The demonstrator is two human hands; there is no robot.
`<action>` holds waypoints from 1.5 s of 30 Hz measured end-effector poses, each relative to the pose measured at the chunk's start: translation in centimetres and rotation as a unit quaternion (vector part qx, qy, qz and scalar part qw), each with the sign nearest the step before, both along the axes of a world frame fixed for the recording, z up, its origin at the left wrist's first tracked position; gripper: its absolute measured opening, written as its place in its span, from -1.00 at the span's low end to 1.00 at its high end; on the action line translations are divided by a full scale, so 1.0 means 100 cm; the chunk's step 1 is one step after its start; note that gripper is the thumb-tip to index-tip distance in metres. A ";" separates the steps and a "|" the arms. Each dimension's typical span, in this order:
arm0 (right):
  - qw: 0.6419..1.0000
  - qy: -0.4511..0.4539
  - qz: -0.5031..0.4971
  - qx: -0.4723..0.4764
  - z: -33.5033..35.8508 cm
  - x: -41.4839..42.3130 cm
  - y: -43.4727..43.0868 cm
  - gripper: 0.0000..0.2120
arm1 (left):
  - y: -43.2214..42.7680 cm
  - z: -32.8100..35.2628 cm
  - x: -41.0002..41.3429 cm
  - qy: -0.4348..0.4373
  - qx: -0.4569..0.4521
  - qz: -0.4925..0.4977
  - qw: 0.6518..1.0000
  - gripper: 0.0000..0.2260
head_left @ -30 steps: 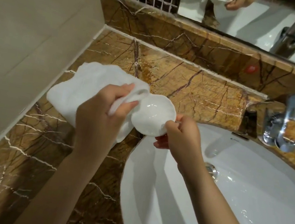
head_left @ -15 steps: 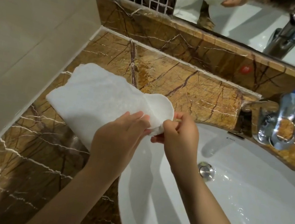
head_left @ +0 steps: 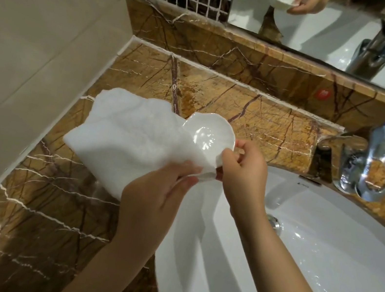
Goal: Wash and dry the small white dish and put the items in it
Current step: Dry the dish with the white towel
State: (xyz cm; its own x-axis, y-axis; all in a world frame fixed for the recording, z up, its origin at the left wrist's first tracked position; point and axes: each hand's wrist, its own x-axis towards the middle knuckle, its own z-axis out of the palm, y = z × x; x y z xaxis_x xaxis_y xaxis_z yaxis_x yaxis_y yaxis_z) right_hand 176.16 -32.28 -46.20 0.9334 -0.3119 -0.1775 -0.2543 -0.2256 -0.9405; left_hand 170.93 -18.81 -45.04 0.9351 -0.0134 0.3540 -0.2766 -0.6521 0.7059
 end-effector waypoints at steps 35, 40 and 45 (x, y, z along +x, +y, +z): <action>0.971 -0.006 0.051 0.233 -0.014 -0.054 0.053 -0.71 | -0.008 0.021 0.050 0.317 -0.487 0.154 0.799 -0.86; 0.986 -0.065 -0.041 0.149 -0.007 -0.048 0.030 -0.70 | 0.015 0.029 0.041 0.234 -0.373 0.133 0.888 -0.76; 0.963 -0.235 0.076 -0.109 0.019 -0.029 0.033 -0.79 | 0.035 0.042 0.041 0.319 -0.201 0.052 0.925 -0.69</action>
